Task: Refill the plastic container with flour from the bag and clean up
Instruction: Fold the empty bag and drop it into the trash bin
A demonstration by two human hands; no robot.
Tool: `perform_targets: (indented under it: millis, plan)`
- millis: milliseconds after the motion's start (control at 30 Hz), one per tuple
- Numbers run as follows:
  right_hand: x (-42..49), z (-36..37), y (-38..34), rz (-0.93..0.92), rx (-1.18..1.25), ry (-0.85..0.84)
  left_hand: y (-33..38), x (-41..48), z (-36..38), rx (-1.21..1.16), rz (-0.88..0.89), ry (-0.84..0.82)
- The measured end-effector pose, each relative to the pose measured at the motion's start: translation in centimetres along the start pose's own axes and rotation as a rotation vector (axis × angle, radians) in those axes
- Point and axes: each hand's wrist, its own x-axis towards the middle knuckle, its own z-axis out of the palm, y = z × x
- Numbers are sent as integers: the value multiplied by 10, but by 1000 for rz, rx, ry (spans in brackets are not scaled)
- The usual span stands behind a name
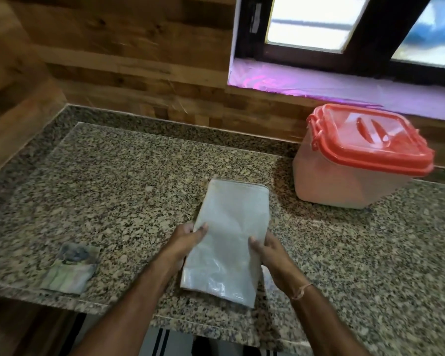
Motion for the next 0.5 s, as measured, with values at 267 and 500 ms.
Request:
perform_targets:
  millis: [267, 500]
  plan:
    - [0, -30, -34, -157, -157, 73, 22, -35, 17, 115, 177, 213]
    - [-5, -44, -54, -154, 55, 17, 36, -69, 53, -50, 276, 324]
